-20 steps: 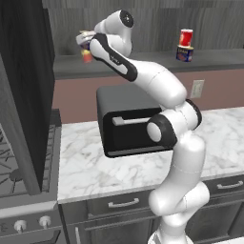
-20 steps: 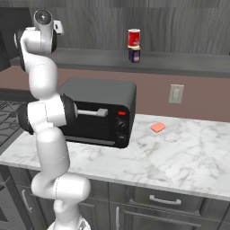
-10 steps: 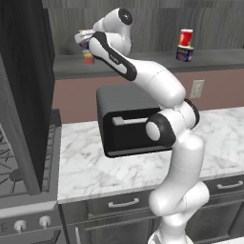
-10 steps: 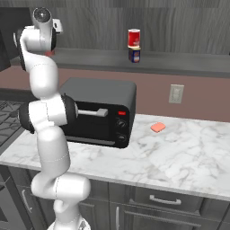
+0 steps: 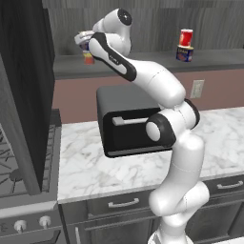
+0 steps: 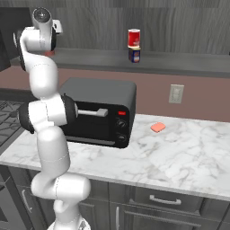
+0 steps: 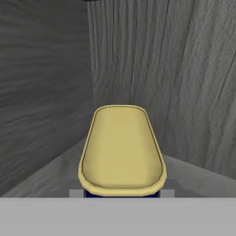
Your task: Stack two cans on top of the other two cans in the cabinet.
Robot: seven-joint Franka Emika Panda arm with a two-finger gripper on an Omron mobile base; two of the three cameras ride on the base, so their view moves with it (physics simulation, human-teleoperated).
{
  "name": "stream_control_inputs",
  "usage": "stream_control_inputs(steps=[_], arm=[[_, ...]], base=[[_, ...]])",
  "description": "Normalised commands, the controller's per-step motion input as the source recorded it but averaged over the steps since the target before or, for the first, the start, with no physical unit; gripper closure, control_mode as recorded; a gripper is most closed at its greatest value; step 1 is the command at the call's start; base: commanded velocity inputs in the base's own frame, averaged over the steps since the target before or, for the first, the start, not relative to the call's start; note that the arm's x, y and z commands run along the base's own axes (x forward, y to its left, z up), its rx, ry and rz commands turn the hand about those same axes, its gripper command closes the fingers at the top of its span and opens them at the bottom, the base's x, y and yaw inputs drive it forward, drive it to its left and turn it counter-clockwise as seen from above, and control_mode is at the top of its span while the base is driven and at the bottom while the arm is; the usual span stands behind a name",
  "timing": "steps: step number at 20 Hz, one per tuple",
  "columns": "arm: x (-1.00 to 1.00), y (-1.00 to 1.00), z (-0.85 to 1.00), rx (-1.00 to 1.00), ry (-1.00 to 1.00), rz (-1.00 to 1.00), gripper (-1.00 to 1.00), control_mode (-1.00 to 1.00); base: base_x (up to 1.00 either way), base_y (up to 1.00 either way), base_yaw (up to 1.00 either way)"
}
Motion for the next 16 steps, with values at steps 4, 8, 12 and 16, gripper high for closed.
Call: stream_control_inputs(steps=[4,8,12,16], arm=[[0.0,0.0,-0.1,0.0,0.0,0.0,1.0,-1.0],[0.0,0.0,-0.07,0.0,0.0,0.0,1.0,-1.0],[0.0,0.0,-0.02,0.0,0.0,0.0,1.0,-1.0],[0.0,0.0,-0.05,0.0,0.0,0.0,1.0,-1.0]], base=[[0.0,0.0,0.0],[0.0,0.0,0.0],[0.0,0.0,0.0],[0.0,0.0,0.0]])
